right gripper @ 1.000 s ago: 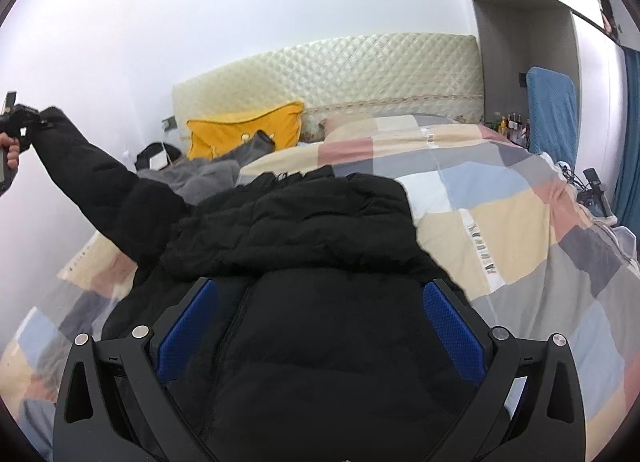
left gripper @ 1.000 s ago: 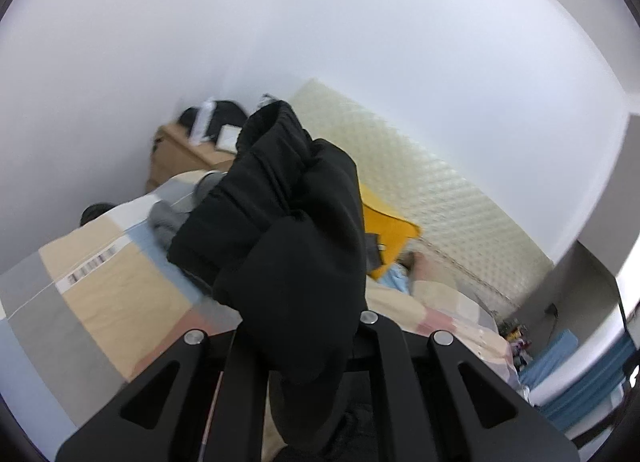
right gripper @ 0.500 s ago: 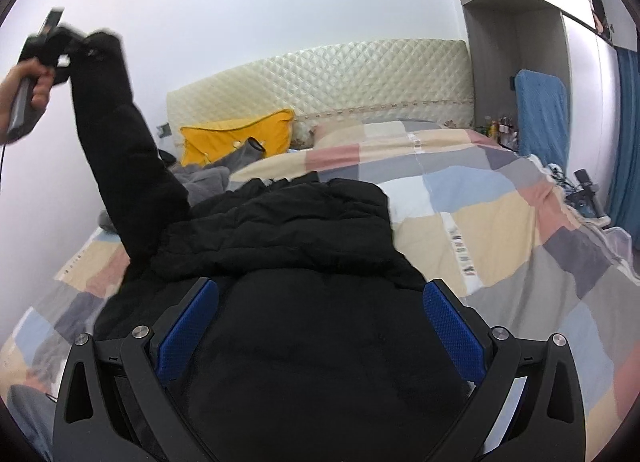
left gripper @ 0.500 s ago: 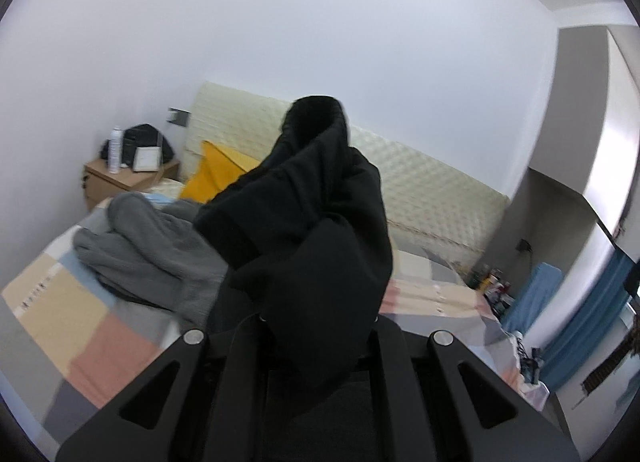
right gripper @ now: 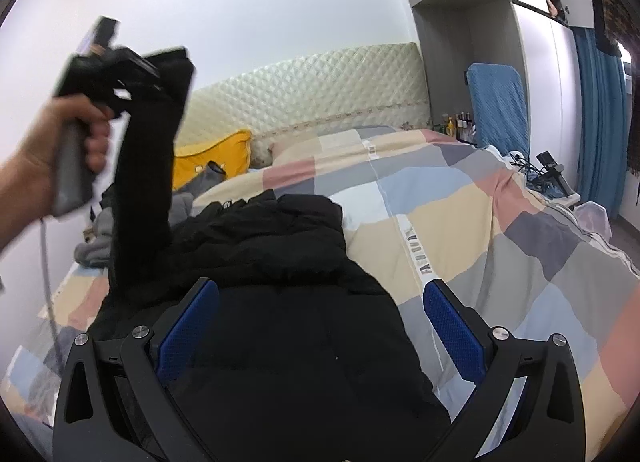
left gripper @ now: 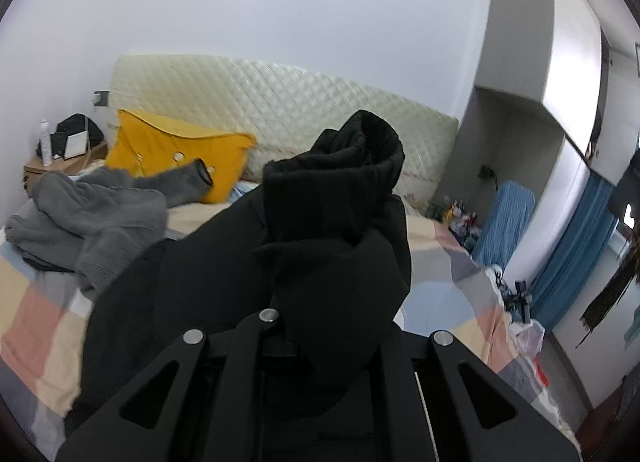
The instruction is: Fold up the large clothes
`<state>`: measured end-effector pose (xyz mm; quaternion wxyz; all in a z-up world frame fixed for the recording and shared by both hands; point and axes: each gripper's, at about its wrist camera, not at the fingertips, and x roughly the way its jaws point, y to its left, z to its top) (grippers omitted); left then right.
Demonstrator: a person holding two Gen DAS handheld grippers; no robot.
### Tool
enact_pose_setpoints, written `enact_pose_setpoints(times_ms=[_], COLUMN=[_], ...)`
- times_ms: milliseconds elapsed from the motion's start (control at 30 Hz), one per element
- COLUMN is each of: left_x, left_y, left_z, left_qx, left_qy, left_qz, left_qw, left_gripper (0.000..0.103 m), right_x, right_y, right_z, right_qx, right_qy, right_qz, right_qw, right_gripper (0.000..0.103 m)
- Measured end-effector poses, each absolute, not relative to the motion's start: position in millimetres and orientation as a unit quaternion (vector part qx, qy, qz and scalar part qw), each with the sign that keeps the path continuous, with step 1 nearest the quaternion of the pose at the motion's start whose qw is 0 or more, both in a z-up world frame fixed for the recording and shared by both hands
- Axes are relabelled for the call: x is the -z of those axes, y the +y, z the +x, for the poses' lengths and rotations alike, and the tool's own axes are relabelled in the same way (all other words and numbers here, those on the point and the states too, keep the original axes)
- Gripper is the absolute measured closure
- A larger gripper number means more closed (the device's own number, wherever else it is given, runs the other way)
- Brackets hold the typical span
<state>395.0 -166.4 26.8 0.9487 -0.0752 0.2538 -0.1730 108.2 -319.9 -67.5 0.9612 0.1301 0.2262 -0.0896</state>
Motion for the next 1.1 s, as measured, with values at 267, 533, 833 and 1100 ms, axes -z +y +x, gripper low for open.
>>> enact_pose_setpoints(times_ms=[267, 533, 833, 1100], left_x=[45.9, 118.5, 163.9, 141.2], left_y=[-243.8, -278.8, -292.4, -280.1], left_z=[393.6, 408.1, 422.9, 409.9], left_qx=[0.186, 0.183, 0.182, 0.220], left_qy=[0.278, 0.320, 0.385, 0.381], left_qz=[0.014, 0.044, 0.082, 0.050], left_qw=[0.942, 0.929, 0.901, 0.897], left_gripper=[0.095, 0.094, 0.091, 0.089], right_x=[82.4, 92.1, 95.7, 93.7], right_y=[-353.8, -364.2, -361.9, -355.5], right_z=[115.3, 123.1, 127.7, 127.9], right_qx=[0.104, 0.093, 0.078, 0.086], right_qy=[0.219, 0.216, 0.214, 0.213], right_qz=[0.202, 0.230, 0.235, 0.216], right_qw=[0.949, 0.944, 0.945, 0.949], right_gripper=[0.000, 0.000, 0.000, 0.000])
